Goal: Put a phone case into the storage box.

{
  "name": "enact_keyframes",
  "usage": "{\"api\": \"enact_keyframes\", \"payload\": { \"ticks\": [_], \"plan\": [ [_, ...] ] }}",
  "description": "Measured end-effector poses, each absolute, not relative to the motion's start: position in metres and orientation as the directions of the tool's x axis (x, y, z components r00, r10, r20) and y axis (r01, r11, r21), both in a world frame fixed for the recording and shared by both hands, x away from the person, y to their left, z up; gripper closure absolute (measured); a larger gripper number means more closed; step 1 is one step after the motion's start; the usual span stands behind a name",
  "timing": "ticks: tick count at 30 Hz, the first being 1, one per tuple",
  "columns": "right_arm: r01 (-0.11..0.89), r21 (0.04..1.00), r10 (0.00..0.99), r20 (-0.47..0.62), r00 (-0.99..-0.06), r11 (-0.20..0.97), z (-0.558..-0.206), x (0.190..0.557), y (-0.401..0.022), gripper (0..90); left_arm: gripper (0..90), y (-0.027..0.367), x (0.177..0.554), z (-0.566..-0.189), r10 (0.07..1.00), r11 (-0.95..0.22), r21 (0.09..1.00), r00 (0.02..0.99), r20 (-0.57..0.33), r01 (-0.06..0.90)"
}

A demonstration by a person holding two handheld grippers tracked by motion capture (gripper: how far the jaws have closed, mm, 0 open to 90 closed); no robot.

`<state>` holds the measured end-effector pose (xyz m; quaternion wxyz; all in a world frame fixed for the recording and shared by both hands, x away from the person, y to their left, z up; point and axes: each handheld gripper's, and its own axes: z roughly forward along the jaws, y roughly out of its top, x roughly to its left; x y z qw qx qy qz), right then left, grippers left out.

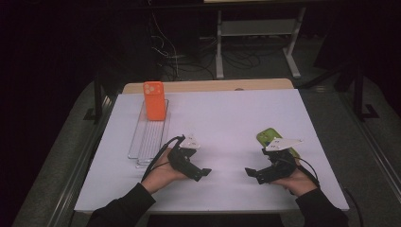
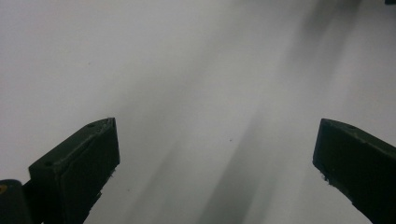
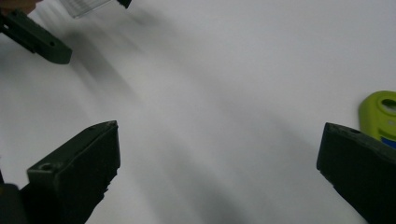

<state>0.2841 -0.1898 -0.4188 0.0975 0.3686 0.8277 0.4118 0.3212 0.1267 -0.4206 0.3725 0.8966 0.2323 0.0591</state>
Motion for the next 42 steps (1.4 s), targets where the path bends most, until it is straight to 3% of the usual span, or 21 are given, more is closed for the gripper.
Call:
{"api": "enact_keyframes", "payload": {
  "ticks": [16, 30, 42],
  "plan": [
    [0.544, 0.736, 0.714, 0.119, -0.690, 0.403, -0.406, 0.294, -0.189, 0.0, 0.0, 0.126, 0.320, -0.421, 0.467, -0.605, 0.703, 0.882, -0.065, 0.373],
    [0.640, 0.673, 0.846, 0.041, -0.532, 0.370, -0.395, 0.333, -0.214, 0.0, 0.0, 0.125, 0.320, -0.422, 0.475, -0.591, 0.710, 0.877, -0.078, 0.383],
    [0.724, 0.593, 0.899, -0.001, -0.439, 0.354, -0.411, 0.354, -0.241, 0.0, 0.0, 0.125, 0.320, -0.422, 0.477, -0.591, 0.707, 0.875, -0.083, 0.389]
  ]
}}
